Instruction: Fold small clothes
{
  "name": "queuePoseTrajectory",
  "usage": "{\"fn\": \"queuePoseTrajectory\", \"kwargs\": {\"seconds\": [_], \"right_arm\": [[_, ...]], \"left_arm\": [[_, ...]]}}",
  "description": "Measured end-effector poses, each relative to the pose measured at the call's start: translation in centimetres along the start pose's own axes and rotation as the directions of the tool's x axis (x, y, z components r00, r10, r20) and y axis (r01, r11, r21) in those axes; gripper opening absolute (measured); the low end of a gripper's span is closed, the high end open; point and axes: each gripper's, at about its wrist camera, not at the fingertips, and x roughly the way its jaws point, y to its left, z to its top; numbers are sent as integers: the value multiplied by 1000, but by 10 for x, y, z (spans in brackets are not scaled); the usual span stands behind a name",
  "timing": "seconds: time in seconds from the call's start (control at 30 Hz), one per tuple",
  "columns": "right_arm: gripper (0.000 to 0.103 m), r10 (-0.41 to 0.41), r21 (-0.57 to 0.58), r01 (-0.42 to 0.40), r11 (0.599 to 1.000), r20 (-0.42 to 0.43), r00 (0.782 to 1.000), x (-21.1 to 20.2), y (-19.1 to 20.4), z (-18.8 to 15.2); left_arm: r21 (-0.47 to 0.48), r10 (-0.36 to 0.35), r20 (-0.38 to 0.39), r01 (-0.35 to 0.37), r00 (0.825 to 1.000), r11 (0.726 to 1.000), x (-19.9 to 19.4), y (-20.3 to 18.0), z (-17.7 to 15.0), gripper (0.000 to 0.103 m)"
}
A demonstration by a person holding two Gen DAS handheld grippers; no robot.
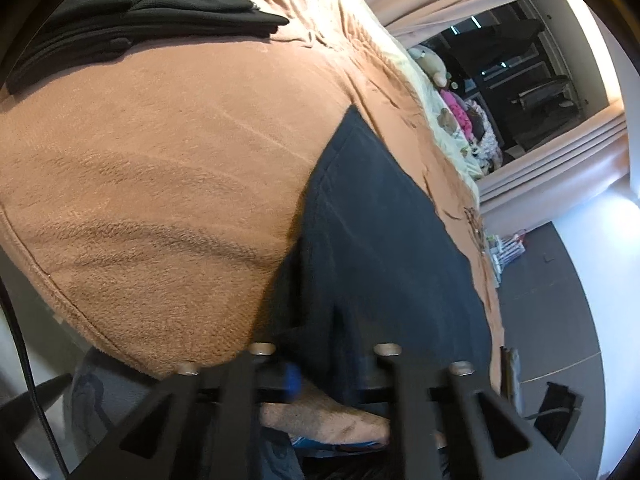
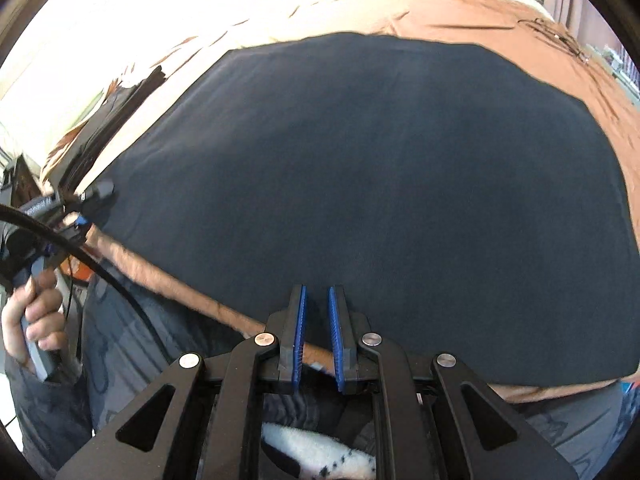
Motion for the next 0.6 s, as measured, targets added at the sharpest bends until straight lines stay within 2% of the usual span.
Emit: {"fn": "queuePoseTrajectory", "kwargs": {"seconds": [0.07, 0.43, 0.6], "right_arm": [[9, 3, 3, -3, 1000, -1, 1000, 7, 0, 6], [9, -37, 23, 37, 999, 18, 999, 38, -10, 52], [9, -52, 51, 51, 997, 17, 999, 51, -19, 73]], "left_arm": [[-14, -7, 3, 7, 1000, 1000, 1, 3, -1, 6], [-30, 6, 11, -6, 1000, 1000, -3, 4, 1, 5], [-69, 5, 0, -5, 1000, 998, -2, 8, 2, 5]]}}
